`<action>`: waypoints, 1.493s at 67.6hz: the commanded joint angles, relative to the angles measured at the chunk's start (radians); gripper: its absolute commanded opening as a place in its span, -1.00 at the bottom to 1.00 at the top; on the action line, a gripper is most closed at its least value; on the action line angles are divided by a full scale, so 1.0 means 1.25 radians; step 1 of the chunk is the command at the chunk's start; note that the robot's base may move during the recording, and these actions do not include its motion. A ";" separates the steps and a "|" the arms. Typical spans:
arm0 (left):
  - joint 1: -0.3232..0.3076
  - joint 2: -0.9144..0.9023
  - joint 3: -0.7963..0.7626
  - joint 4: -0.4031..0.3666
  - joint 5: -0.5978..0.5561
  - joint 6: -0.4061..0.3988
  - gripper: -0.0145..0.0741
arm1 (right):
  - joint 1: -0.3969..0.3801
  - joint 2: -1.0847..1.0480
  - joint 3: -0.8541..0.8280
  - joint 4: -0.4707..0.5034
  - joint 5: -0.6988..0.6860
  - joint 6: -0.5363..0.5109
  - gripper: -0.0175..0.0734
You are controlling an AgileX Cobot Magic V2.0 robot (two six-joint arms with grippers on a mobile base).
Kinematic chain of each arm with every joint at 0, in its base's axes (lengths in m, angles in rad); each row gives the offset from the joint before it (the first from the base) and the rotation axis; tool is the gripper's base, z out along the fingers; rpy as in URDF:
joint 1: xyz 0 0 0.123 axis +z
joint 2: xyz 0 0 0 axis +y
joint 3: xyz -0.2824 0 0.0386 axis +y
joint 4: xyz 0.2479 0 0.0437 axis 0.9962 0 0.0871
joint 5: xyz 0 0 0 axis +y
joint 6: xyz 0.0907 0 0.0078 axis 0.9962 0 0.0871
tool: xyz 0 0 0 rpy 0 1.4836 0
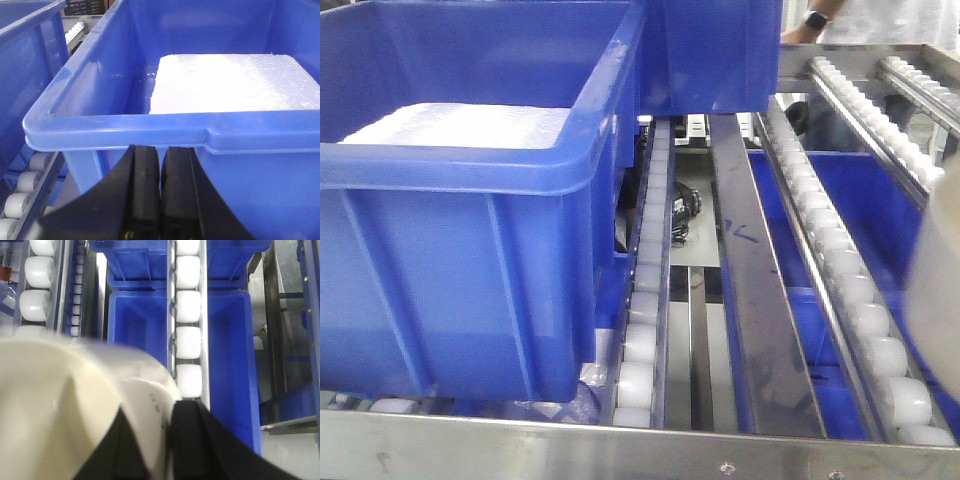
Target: Move white bin to right shelf second layer
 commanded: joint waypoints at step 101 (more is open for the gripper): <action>-0.001 -0.012 0.029 0.000 -0.068 -0.002 -0.48 | 0.009 -0.694 0.296 0.000 -0.330 0.001 -0.50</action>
